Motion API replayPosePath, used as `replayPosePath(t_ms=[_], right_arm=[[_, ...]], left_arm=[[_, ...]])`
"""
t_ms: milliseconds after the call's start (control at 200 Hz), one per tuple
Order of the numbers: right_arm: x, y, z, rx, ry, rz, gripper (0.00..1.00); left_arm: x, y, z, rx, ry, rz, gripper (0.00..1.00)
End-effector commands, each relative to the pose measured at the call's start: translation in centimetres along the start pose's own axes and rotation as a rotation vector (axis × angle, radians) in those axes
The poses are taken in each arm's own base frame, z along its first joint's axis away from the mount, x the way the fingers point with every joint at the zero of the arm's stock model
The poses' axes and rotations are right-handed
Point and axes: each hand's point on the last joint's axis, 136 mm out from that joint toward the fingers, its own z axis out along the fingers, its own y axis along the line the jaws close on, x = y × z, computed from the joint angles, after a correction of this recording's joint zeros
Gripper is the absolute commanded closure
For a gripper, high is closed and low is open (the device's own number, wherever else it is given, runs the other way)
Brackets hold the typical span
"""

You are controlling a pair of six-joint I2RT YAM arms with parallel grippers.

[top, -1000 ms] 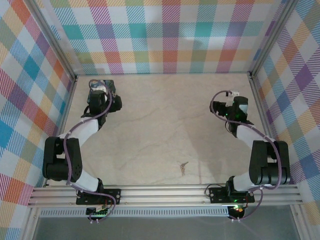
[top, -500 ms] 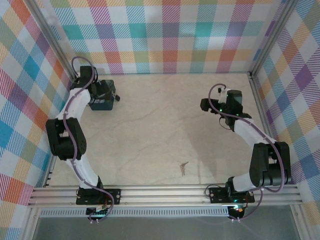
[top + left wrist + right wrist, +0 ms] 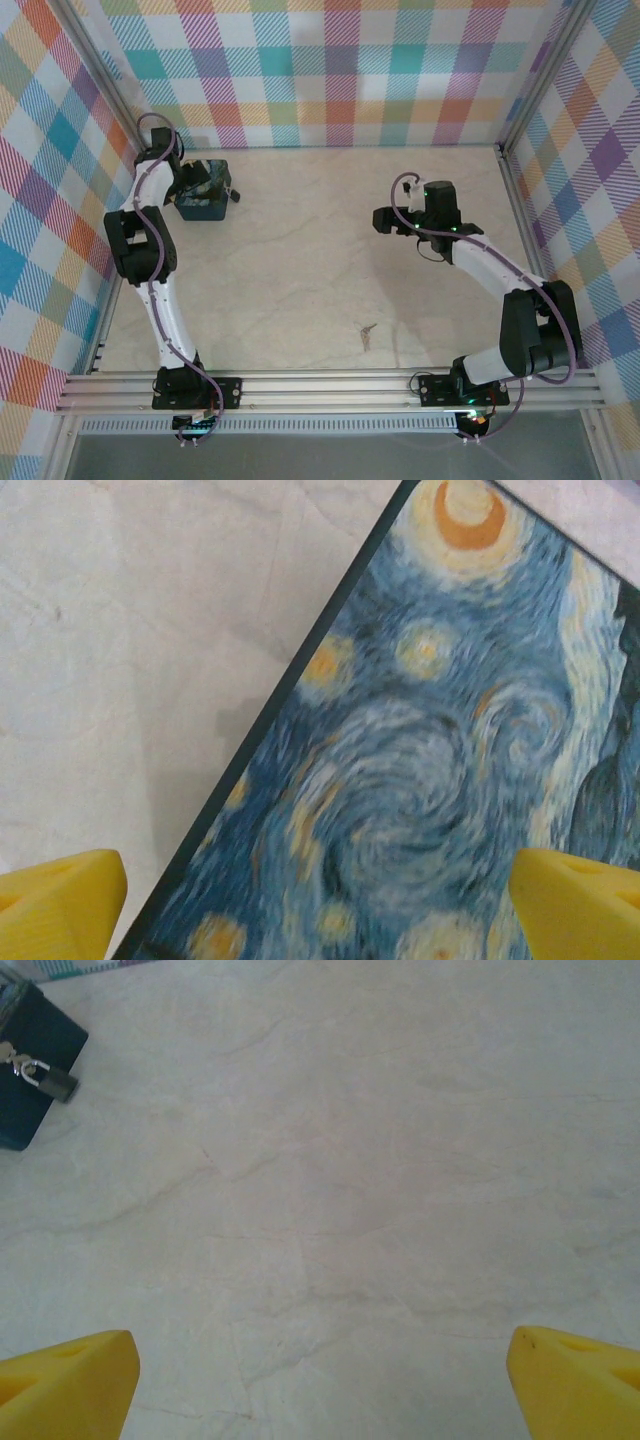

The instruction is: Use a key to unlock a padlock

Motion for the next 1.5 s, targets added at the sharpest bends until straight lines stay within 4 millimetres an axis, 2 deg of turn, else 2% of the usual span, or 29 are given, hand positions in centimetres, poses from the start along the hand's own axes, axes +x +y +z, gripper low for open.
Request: replayPosePath(t_ms=[0, 145, 300, 475, 710, 770, 805, 895, 1005, 1100, 1150, 1215, 1290, 1355, 1410, 1495], right_arm=[[0.3, 1.0, 0.4, -0.017, 0.036, -0.030, 0.05], [0.5, 1.4, 0.4, -0.018, 0.050, -0.038, 0.05], [0.2, 1.8, 0.0, -0.028, 0.040, -0.038, 0.05], [0.3, 2.0, -0.5, -0.030, 0.049, -0.033, 0.05], [0.8, 2.3, -1.3, -0.045, 0.048, -0.012, 0.05], [1.1, 2.5, -1.2, -0.058, 0.049, -0.003, 0.06], [1.2, 2.6, -1.2, -0.069, 0.050, 0.002, 0.06], [1.4, 3.0, -1.1, -0.095, 0.052, 0.019, 0.06], [1.5, 3.3, -0.8, -0.119, 0.055, 0.030, 0.06], [1.6, 4.4, -0.3, -0.186, 0.063, 0.016, 0.06], [1.6, 5.2, 0.1, -0.230, 0.069, 0.008, 0.06], [1.3, 5.9, 0.7, -0.279, 0.065, 0.008, 0.06], [0.9, 6.5, 1.7, -0.312, 0.072, 0.017, 0.06], [0.7, 7.0, 2.5, -0.336, 0.086, 0.028, 0.07], [0.6, 7.5, 2.9, -0.355, 0.094, 0.026, 0.07], [0.7, 8.1, 3.2, -0.369, 0.105, 0.016, 0.07]], left_arm=[[1.1, 0.5, 1.3, 0.004, 0.082, 0.028, 0.04], [3.1, -0.3, 1.9, 0.022, 0.139, 0.094, 0.10], [5.9, -3.2, 1.2, 0.052, 0.163, 0.274, 0.14], [11.2, -7.2, 0.1, 0.101, 0.223, 0.498, 0.18], [19.3, -14.2, -3.7, 0.240, 0.245, 0.798, 0.18], [20.5, -15.7, -4.4, 0.241, 0.232, 0.832, 0.17], [20.8, -16.3, -4.7, 0.232, 0.231, 0.819, 0.15], [19.7, -17.3, -5.9, 0.202, 0.198, 0.741, 0.14], [17.8, -18.8, -10.0, 0.273, 0.128, 0.646, 0.12], [17.3, -18.7, -13.5, 0.295, 0.135, 0.556, 0.10], [18.0, -18.3, -14.6, 0.306, 0.178, 0.499, 0.10], [20.1, -17.9, -15.2, 0.349, 0.260, 0.411, 0.10], [23.1, -17.3, -15.1, 0.402, 0.352, 0.280, 0.10], [24.9, -16.6, -15.0, 0.415, 0.388, 0.170, 0.10], [26.0, -16.2, -15.1, 0.415, 0.398, 0.118, 0.10], [26.5, -15.5, -15.3, 0.366, 0.352, 0.044, 0.09]])
